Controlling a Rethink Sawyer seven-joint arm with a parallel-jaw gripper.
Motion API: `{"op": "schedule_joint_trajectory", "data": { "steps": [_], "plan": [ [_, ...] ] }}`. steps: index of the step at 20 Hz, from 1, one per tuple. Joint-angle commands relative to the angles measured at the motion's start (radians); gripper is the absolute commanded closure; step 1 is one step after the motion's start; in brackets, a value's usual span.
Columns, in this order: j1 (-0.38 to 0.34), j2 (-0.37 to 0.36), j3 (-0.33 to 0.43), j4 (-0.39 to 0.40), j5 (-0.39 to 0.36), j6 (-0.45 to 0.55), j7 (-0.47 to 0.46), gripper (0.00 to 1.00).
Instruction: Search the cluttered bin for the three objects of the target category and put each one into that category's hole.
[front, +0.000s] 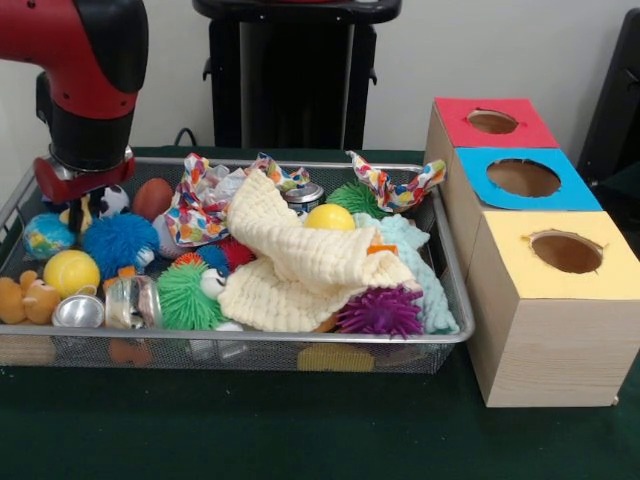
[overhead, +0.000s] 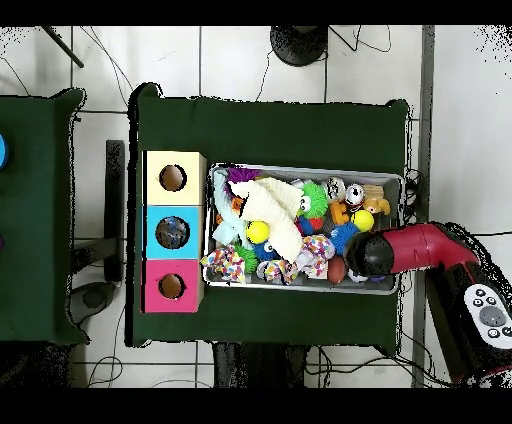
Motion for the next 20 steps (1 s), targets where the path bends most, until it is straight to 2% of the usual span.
{"op": "schedule_joint_trajectory", "data": {
  "steps": [1,5,7,9,12,16,20],
  "plan": [
    [-0.041,-0.068,-0.064,-0.008,-0.045,0.122,-0.308,1.00],
    [-0.049,-0.145,-0.024,0.083,0.023,0.080,-0.254,1.00],
    [-0.050,-0.187,0.031,0.150,0.088,0.035,-0.195,1.00],
    [-0.038,-0.231,0.076,0.207,0.147,0.019,-0.157,1.00],
    [0.001,-0.285,0.105,0.265,0.185,0.001,-0.118,1.00],
    [0.033,-0.301,0.106,0.303,0.238,-0.060,0.004,1.00],
    [0.091,-0.325,0.085,0.344,0.250,-0.123,0.087,1.00]
  ]
}}
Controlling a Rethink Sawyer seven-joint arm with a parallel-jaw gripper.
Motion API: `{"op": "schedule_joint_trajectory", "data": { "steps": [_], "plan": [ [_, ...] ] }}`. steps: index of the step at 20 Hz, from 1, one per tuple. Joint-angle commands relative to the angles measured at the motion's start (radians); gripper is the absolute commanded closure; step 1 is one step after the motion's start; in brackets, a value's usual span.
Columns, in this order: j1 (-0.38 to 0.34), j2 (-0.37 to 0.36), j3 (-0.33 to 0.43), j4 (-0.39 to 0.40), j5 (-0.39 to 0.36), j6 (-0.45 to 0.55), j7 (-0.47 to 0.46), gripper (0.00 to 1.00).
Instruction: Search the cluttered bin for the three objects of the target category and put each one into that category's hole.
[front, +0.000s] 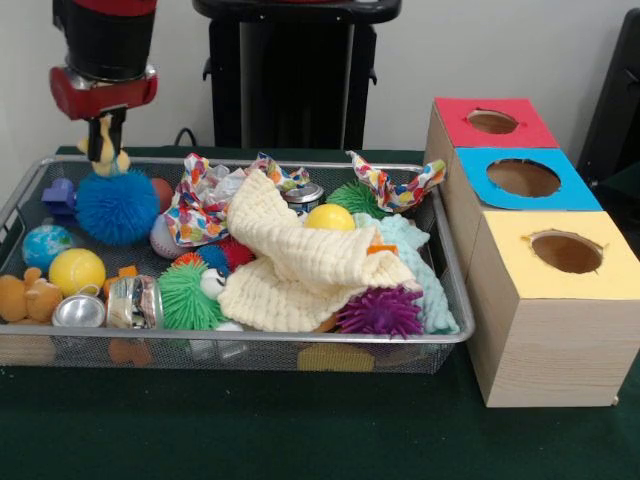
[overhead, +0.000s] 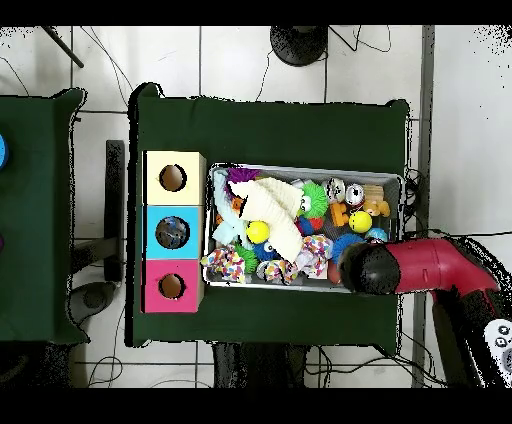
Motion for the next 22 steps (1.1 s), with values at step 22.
{"op": "schedule_joint_trajectory", "data": {
  "steps": [22],
  "plan": [
    [0.350,-0.280,-0.112,0.226,0.307,0.053,0.223,1.00]
  ]
}}
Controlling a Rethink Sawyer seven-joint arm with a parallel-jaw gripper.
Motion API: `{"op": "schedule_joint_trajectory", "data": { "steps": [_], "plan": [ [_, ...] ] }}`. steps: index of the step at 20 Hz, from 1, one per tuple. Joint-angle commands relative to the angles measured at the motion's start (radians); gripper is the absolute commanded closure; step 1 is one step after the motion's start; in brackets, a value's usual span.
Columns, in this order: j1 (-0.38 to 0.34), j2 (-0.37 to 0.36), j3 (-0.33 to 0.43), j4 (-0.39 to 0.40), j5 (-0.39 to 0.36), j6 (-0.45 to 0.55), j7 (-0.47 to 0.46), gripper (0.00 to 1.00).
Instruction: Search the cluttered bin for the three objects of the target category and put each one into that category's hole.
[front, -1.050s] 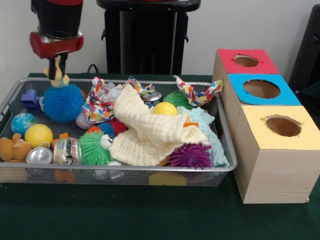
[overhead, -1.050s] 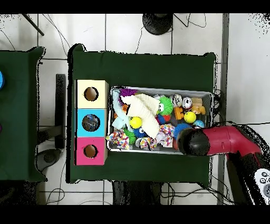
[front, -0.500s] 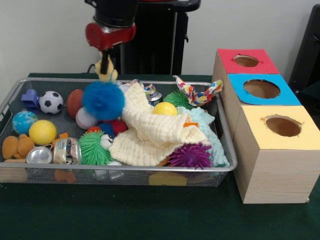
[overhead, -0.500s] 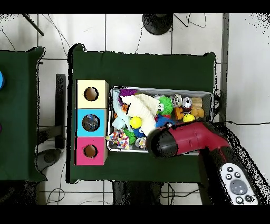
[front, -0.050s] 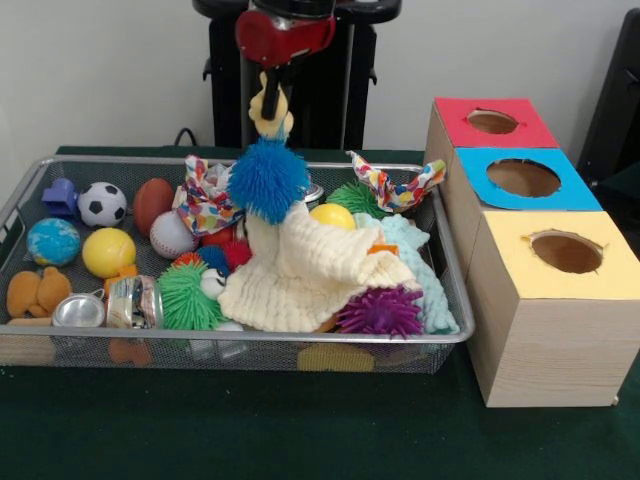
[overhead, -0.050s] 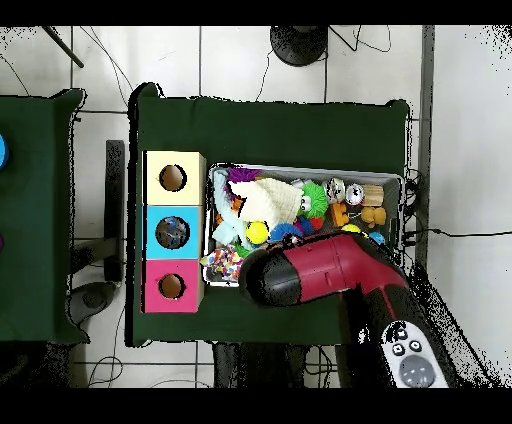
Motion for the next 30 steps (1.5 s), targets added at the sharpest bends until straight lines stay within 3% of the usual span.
{"op": "schedule_joint_trajectory", "data": {
  "steps": [1,11,22,30],
  "plan": [
    [0.065,-0.090,-0.079,0.070,0.085,0.105,0.226,1.00],
    [0.207,-0.098,-0.161,0.054,0.146,0.131,0.274,1.00],
    [0.391,0.058,-0.276,0.032,0.211,-0.022,0.485,1.00],
    [0.475,0.166,-0.303,-0.020,0.281,-0.088,0.574,1.00]
  ]
}}
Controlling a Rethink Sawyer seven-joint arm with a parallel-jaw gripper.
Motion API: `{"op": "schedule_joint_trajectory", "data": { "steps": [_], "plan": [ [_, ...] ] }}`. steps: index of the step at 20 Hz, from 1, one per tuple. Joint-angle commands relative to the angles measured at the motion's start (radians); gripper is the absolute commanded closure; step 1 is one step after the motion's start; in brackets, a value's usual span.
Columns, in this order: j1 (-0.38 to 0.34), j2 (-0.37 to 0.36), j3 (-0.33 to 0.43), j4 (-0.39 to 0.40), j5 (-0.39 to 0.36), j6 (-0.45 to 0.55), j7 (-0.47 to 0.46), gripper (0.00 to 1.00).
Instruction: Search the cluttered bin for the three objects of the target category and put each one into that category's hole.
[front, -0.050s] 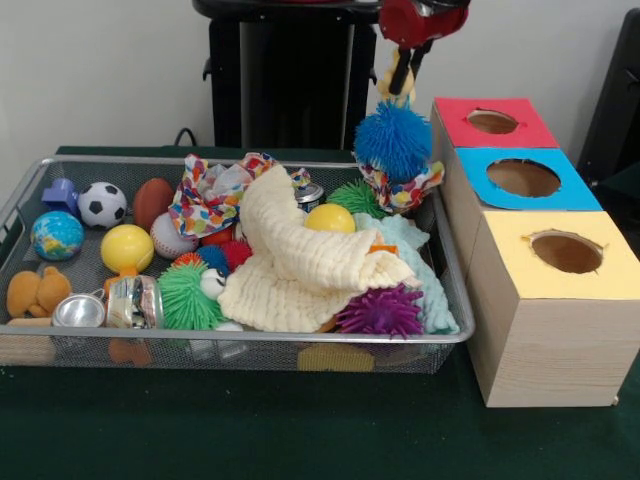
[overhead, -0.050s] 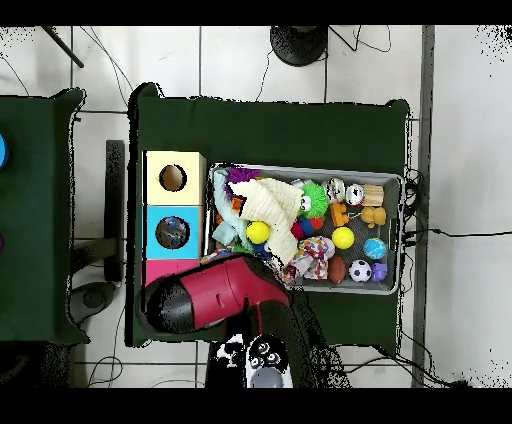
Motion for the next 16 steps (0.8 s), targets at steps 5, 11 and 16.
{"op": "schedule_joint_trajectory", "data": {
  "steps": [5,11,16],
  "plan": [
    [0.126,0.071,-0.052,-0.037,0.133,-0.039,0.420,1.00],
    [0.179,0.030,-0.025,-0.069,0.236,0.031,0.450,1.00],
    [0.202,0.012,-0.035,-0.099,0.286,0.079,0.468,1.00]
  ]
}}
